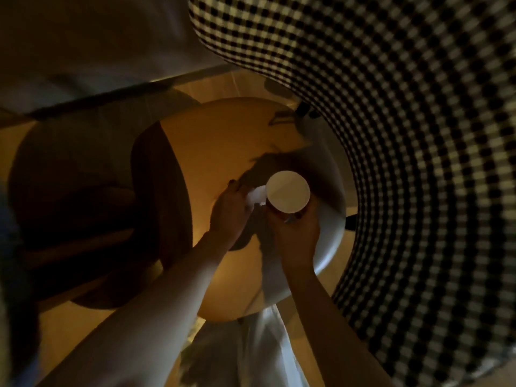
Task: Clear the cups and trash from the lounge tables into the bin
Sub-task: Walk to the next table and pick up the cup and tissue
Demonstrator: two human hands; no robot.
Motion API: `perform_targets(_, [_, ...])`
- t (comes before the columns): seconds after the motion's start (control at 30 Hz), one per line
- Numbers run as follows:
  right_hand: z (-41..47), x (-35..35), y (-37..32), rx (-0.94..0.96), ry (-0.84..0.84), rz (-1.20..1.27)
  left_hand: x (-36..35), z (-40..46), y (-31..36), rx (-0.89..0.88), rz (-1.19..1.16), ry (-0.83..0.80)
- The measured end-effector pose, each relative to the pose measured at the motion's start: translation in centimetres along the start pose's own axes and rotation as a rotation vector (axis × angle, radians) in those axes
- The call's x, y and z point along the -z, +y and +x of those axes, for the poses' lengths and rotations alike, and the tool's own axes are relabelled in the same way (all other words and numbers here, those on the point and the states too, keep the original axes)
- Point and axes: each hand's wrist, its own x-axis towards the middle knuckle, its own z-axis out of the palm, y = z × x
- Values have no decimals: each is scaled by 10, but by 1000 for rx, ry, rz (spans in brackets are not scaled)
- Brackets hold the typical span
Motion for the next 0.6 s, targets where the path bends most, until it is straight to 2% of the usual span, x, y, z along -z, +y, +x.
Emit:
perform_targets(0.1, [-19, 21, -24, 29, -21, 0, 26, -29, 10, 23, -137, 51])
perform_targets(0.2, [-46, 56, -59, 22, -69, 23, 64, -67, 23, 64, -161, 98])
perform_targets(0.3, [-87, 105, -97, 150, 13, -78, 107, -115, 42, 48, -189, 190])
perform_targets(0.37, [-122, 137, -115, 194, 84, -84, 137, -148, 58, -16, -194, 221])
perform_targets(0.43, [-162, 171, -125, 190, 173, -43, 168, -180, 79, -109, -271, 172])
perform_targets(0.6, [-259, 250, -123, 56, 422, 40, 221, -256, 146, -429, -185, 77])
